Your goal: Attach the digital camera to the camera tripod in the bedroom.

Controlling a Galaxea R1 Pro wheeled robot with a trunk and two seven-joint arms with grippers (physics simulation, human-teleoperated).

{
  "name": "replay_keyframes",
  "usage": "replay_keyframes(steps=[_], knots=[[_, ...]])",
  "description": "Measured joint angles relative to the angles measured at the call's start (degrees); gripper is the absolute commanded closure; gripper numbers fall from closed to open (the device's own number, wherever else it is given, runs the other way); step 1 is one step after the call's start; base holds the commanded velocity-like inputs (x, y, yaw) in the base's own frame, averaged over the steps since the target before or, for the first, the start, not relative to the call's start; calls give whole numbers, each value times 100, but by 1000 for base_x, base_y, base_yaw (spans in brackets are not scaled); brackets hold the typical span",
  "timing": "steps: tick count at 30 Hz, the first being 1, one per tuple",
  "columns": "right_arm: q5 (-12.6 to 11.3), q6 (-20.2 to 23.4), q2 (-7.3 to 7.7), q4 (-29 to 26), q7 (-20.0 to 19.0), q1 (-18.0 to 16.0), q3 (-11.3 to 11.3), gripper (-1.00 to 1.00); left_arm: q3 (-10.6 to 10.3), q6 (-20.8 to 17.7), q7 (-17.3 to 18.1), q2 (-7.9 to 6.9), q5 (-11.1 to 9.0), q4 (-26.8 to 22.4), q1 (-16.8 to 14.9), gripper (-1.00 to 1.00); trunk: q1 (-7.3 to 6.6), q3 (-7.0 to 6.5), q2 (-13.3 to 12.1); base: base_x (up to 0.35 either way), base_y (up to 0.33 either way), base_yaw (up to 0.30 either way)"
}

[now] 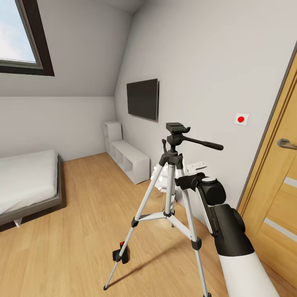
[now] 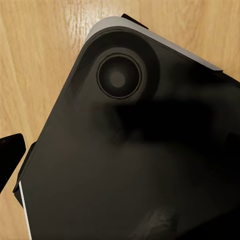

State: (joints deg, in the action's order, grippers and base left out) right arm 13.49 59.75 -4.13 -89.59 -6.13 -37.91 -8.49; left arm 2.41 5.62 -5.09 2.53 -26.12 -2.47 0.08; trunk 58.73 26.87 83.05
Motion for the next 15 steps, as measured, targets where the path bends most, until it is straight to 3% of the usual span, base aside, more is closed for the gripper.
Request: replay_keyframes(steps=[15], knots=[[17,-160,42,34,-137,8,1,-100,3,0,0,-6,-1,0,0,-100,0,0,0,0,0,0]])
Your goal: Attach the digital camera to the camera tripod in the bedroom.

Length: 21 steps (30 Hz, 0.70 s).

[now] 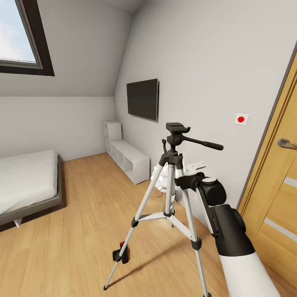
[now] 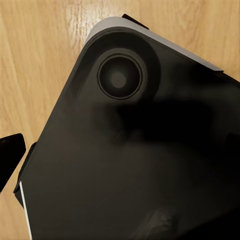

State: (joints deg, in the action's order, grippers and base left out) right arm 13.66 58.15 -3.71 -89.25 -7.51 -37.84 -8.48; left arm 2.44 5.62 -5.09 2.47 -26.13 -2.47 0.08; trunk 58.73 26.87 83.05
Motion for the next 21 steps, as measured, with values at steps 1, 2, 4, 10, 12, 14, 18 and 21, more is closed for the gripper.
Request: replay_keyframes(steps=[1,2,4,10,12,14,18,21], knots=[[11,32,-7,10,33,0,-5,-100,1,0,0,-4,0,0,0,-100,0,0,0,0,0,0],[16,64,-5,13,66,0,-9,-100,2,0,0,-6,-2,0,0,-100,0,0,0,0,0,0],[21,128,4,15,106,0,-15,-100,3,0,0,-8,-4,0,0,-100,0,0,0,0,0,0],[15,160,55,20,144,0,-31,-100,4,0,0,-11,-8,0,0,-100,0,0,0,0,0,0],[9,160,58,19,143,-1,-31,-100,4,0,0,-12,-9,0,0,-100,0,0,0,0,0,0],[-6,160,63,30,142,0,-36,-100,5,0,0,-12,-9,0,0,-100,0,0,0,0,0,0],[-26,160,60,46,137,0,-39,-100,5,0,0,-12,-5,0,0,-100,0,0,0,0,0,0],[-31,160,58,77,134,0,-40,-100,5,0,0,-12,-4,0,0,-100,0,0,0,0,0,0]])
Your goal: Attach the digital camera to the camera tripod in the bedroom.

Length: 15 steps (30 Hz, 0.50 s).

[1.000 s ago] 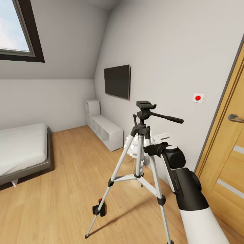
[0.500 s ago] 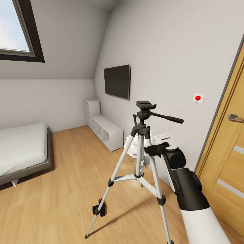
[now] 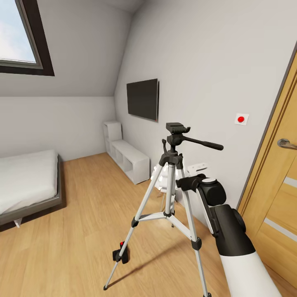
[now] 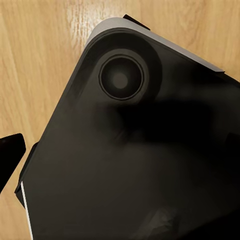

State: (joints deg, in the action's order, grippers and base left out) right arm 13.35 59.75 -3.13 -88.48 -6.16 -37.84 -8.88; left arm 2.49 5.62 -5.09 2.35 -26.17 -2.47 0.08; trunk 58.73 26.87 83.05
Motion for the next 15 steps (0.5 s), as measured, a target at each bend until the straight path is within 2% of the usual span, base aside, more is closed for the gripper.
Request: replay_keyframes(steps=[15], knots=[[-4,0,-2,28,-26,0,1,-100,0,0,0,0,3,0,0,-100,0,0,0,0,0,0]])
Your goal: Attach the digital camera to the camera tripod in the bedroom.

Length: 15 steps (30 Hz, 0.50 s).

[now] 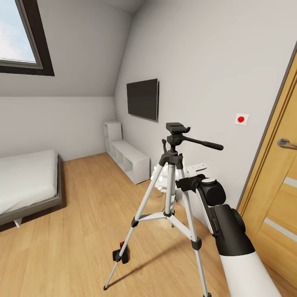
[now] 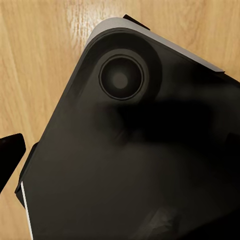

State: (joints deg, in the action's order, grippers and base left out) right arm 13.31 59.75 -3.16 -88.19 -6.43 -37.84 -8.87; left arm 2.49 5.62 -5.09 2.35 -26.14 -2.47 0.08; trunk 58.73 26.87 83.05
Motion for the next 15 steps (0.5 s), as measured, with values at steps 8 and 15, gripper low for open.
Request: replay_keyframes(steps=[8,15], knots=[[-10,0,0,0,-3,0,1,-100,0,0,0,0,-1,0,0,-100,0,0,0,0,0,0],[-21,0,-7,0,-9,0,1,100,0,0,0,0,-2,0,0,-100,0,0,0,0,0,0]])
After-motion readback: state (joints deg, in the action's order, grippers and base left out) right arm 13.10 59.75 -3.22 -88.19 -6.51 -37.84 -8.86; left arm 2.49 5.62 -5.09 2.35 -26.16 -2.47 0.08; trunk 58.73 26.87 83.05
